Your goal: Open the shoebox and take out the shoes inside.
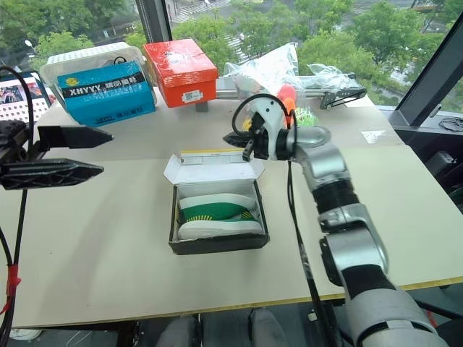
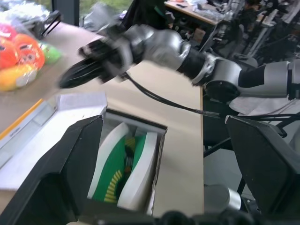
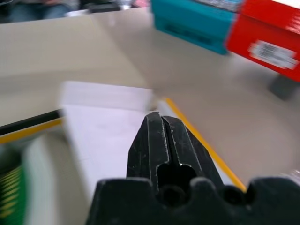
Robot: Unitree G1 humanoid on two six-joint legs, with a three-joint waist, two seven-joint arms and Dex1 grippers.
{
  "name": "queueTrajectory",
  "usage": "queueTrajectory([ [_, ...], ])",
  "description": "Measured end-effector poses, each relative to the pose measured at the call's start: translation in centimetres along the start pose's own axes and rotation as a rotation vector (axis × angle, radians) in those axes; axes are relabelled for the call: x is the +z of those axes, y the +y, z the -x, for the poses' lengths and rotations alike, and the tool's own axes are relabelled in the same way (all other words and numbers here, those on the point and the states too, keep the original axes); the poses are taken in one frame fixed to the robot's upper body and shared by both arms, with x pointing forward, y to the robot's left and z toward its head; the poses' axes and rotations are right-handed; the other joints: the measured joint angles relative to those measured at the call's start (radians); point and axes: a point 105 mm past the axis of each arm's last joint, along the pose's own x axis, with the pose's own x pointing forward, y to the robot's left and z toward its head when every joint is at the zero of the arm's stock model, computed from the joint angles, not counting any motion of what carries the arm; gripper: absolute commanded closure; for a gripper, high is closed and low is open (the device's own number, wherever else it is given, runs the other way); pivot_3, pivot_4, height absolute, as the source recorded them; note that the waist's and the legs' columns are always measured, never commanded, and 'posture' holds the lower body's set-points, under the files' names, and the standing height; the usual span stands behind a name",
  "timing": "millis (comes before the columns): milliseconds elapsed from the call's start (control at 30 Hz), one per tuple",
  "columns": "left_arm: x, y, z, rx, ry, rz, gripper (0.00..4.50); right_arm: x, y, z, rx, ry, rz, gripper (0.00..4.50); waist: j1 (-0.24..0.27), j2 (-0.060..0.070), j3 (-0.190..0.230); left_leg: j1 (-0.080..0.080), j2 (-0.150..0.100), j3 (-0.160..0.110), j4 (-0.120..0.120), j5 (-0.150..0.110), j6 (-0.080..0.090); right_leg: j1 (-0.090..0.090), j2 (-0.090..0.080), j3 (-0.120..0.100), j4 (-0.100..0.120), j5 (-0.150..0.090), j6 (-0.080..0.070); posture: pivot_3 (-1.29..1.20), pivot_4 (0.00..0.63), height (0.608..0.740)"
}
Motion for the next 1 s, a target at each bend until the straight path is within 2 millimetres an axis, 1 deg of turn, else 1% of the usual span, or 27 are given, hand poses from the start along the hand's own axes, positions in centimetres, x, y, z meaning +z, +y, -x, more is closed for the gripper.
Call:
queueTrajectory([
  [67, -0.5, 0.1, -0.1, 0.007, 0.016, -0.007, 0.00, 0.8, 1.9, 0.3, 0.107, 0.038, 0.046, 2.69, -0.001, 0.000, 0.000, 0.003, 0.000, 0.001, 0.002, 0.000, 0.000, 0.001, 0.000, 0.000, -0.001, 0.000, -0.001, 0.00, 0.150, 0.740],
  [133, -0.5, 0.7, -0.1, 0.044, 0.026, -0.043, 0.00, 0.8, 2.7, 0.0, 0.148, 0.072, 0.073, 1.99, -0.001, 0.000, 0.000, 0.009, 0.000, 0.001, 0.004, 0.001, 0.000, 0.005, 0.001, 0.000, 0.002, -0.005, 0.002, 0.00, 0.150, 0.740],
  [200, -0.7, 1.8, -0.1, 0.116, 0.044, -0.084, 0.00, -0.1, 3.0, -0.5, 0.159, 0.146, 0.112, 1.32, 0.000, 0.000, 0.000, 0.014, 0.000, 0.001, 0.004, 0.004, -0.002, 0.007, 0.001, 0.001, 0.005, -0.006, 0.003, 0.00, 0.150, 0.740],
  [267, -0.9, 2.8, 0.0, 0.173, 0.068, -0.123, 0.00, -1.1, 3.2, -1.0, 0.167, 0.219, 0.152, 0.67, -0.001, 0.000, 0.000, 0.015, 0.000, 0.001, 0.004, 0.009, -0.003, 0.007, 0.002, 0.001, 0.007, -0.005, -0.003, 0.00, 0.150, 0.740],
  [300, -1.1, 3.1, 0.1, 0.190, 0.080, -0.136, 0.00, -1.4, 3.3, -1.1, 0.170, 0.241, 0.165, 0.28, -0.002, 0.000, 0.000, 0.015, 0.000, 0.001, 0.004, 0.010, -0.003, 0.006, 0.002, 0.001, 0.008, -0.006, -0.006, 0.00, 0.150, 0.740],
  [333, -1.1, 3.3, 0.2, 0.207, 0.087, -0.151, 0.00, -1.8, 3.4, -1.3, 0.175, 0.266, 0.180, 0.06, -0.003, 0.000, 0.000, 0.016, 0.000, 0.002, 0.004, 0.011, -0.003, 0.006, 0.002, 0.001, 0.008, -0.005, -0.006, 0.00, 0.150, 0.740],
  [433, -1.7, 3.7, 0.3, 0.235, 0.109, -0.165, 0.00, -2.8, 3.6, -1.6, 0.186, 0.327, 0.219, 0.06, -0.004, 0.000, 0.000, 0.015, 0.000, 0.002, 0.004, 0.011, -0.003, 0.006, 0.002, 0.001, 0.008, -0.003, -0.002, 0.00, 0.150, 0.740],
  [533, -2.4, 3.8, 0.5, 0.245, 0.127, -0.146, 0.00, -4.0, 3.4, -1.5, 0.184, 0.381, 0.234, 0.06, -0.003, 0.000, 0.000, 0.012, 0.001, 0.002, 0.003, 0.010, -0.003, 0.003, 0.002, 0.001, 0.008, -0.003, -0.001, 0.00, 0.150, 0.740],
  [633, -3.1, 3.9, 0.7, 0.256, 0.147, -0.127, 0.00, -5.0, 2.7, -1.1, 0.166, 0.415, 0.214, 0.06, -0.001, 0.000, 0.000, 0.010, 0.000, 0.002, 0.003, 0.010, -0.003, 0.003, 0.002, 0.001, 0.007, -0.002, -0.004, 0.00, 0.150, 0.740],
  [767, -3.0, 3.9, 0.8, 0.266, 0.148, -0.152, 0.00, -6.2, 2.2, -0.7, 0.153, 0.463, 0.219, 0.06, -0.001, -0.001, 0.000, 0.011, 0.000, 0.002, 0.003, 0.010, -0.003, 0.003, 0.002, 0.001, 0.007, -0.003, -0.001, 0.00, 0.150, 0.740],
  [900, -2.9, 3.7, 0.7, 0.261, 0.157, -0.168, 0.00, -7.5, 2.1, -0.4, 0.169, 0.520, 0.217, 0.06, -0.002, -0.001, 0.000, 0.012, 0.000, 0.002, 0.003, 0.010, -0.003, 0.004, 0.002, 0.001, 0.008, -0.004, -0.001, 0.00, 0.150, 0.740],
  [1000, -2.9, 3.7, 0.8, 0.260, 0.160, -0.168, 0.00, -8.3, 2.2, -0.6, 0.180, 0.540, 0.201, 0.06, -0.005, -0.001, 0.000, 0.012, 0.001, 0.002, 0.003, 0.010, -0.003, 0.004, 0.002, 0.001, 0.008, -0.004, -0.001, 0.00, 0.150, 0.740],
])
